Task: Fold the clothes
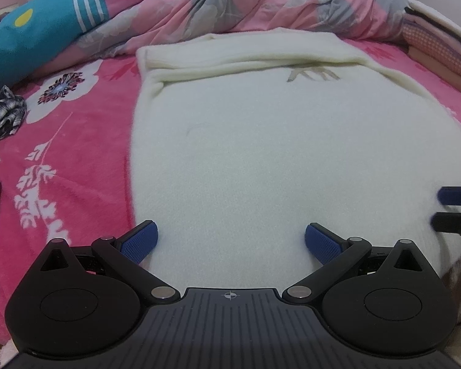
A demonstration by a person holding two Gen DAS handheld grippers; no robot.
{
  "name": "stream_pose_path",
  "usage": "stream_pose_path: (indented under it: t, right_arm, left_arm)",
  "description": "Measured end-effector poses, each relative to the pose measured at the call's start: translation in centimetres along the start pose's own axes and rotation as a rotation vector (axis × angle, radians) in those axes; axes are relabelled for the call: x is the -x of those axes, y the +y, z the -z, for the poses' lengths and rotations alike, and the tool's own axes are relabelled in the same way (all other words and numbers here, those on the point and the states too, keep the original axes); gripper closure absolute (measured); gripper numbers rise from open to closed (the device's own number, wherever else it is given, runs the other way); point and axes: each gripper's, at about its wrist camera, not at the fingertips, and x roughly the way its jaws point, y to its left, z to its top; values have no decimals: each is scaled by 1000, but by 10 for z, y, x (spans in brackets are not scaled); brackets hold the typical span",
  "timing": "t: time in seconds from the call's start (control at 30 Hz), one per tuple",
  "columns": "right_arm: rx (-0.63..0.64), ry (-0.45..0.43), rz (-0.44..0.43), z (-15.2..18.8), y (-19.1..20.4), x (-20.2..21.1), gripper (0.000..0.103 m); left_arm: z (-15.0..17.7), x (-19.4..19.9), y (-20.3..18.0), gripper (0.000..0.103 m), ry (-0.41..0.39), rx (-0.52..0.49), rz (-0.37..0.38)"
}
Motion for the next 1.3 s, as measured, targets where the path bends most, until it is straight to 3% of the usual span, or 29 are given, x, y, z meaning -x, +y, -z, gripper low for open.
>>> stream_pose_path:
  t: [0.2,0.33,0.63,0.73,1.03,1.3]
  right_arm:
    - [-21,8,-11,4,-3,-3,71]
    - [-20,8,-11,3,-3,-3,71]
    - [-26,10,-18,3,-4,-5,70]
    - [-26,11,-17,3,-4,-4,70]
    - [0,19,7,3,2,-6,69]
    - [6,18,14,3,3,-7,69]
  left_arm:
    - [12,12,1,0,18,-22,3]
    - [23,18,8,0,71,-2,32]
    - [28,53,26,0,53,27,90]
    - [20,57,24,0,8,20,82]
    - [-9,32,-10,0,-58,-64,24]
    - [-13,1,-22,0,-17,-56,4]
